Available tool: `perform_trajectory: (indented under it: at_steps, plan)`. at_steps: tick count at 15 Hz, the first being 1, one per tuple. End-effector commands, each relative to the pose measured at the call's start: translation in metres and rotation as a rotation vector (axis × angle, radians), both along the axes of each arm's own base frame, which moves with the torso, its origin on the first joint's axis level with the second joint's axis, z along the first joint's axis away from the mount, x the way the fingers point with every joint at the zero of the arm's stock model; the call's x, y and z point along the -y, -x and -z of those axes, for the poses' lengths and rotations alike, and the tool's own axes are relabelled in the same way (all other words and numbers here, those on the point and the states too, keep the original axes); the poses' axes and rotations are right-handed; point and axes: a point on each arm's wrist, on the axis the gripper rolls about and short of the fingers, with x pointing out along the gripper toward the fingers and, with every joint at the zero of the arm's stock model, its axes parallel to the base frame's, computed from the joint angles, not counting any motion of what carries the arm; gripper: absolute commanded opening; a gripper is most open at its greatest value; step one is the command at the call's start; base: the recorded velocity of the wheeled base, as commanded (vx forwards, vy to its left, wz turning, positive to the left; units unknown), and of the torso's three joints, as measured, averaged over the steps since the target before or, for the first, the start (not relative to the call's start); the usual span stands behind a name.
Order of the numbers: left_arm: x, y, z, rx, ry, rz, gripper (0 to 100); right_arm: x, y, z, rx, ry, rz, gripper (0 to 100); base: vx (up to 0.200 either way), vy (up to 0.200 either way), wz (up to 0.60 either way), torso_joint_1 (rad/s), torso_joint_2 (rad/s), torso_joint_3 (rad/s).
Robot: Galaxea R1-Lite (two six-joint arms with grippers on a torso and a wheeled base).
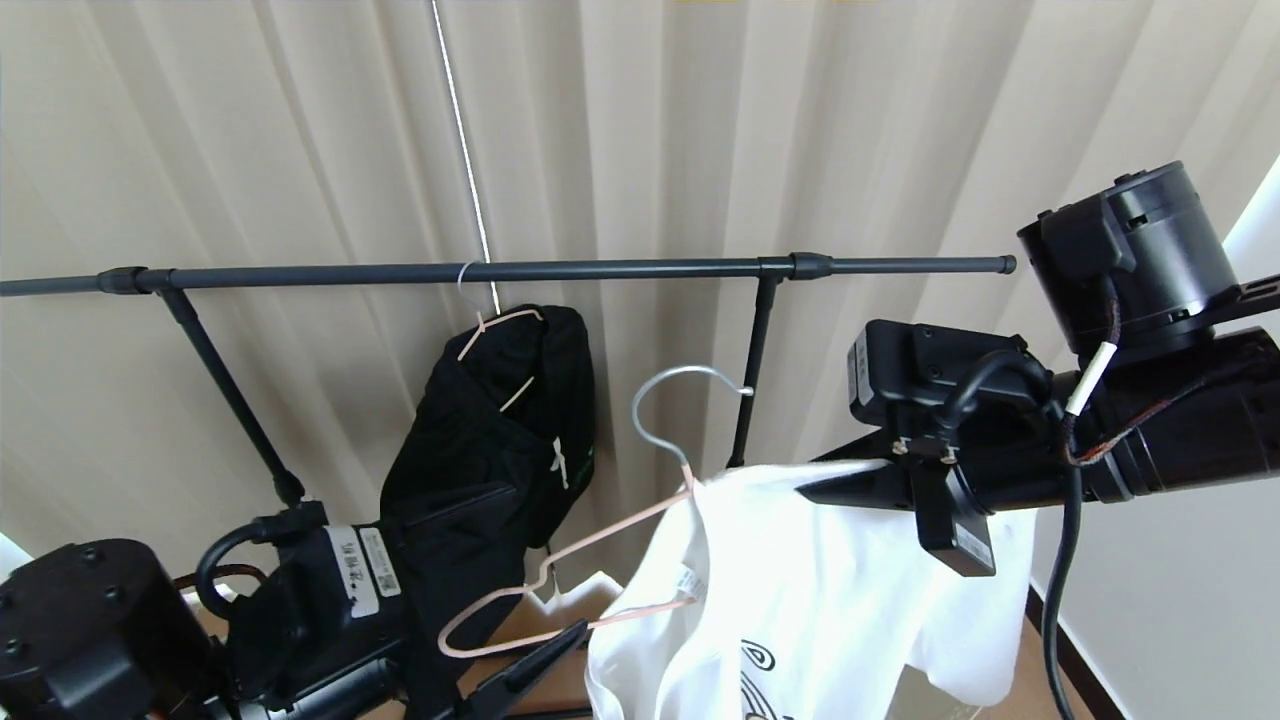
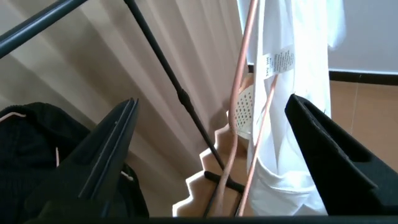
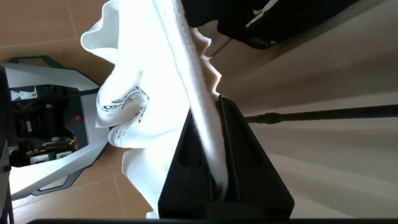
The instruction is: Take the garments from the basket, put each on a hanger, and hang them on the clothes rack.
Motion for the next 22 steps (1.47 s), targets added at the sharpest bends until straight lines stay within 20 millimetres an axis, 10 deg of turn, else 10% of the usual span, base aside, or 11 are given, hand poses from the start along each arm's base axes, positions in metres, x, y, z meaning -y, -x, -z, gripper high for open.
perform_trajectory:
  at_steps: [1, 9, 16, 22]
  plan:
    - [-0.016, 0.009, -0.011, -0.025, 0.090, -0.054, 100, 0.007, -0.002, 0.007, -0.002, -0.016, 0.051, 0, 0.000, 0.000, 0.00, 0.000, 0.00, 0.000]
    - [-0.018, -0.007, -0.004, -0.408, 0.135, -0.496, 100, 0.010, -0.006, 0.066, 0.222, -0.164, 0.187, 0, 0.000, 0.000, 0.00, 0.000, 0.00, 0.000]
    - [0.030, -0.016, -0.016, -0.744, 0.059, -0.625, 100, 0.006, -0.012, 0.065, 0.274, -0.176, 0.255, 0, 0.000, 0.000, 0.00, 0.000, 0.00, 0.000]
    - [0.079, -0.028, 0.023, -0.787, 0.014, -0.785, 100, 0.004, -0.016, 0.055, 0.265, -0.273, 0.340, 0, 0.000, 0.000, 0.00, 0.000, 0.00, 0.000]
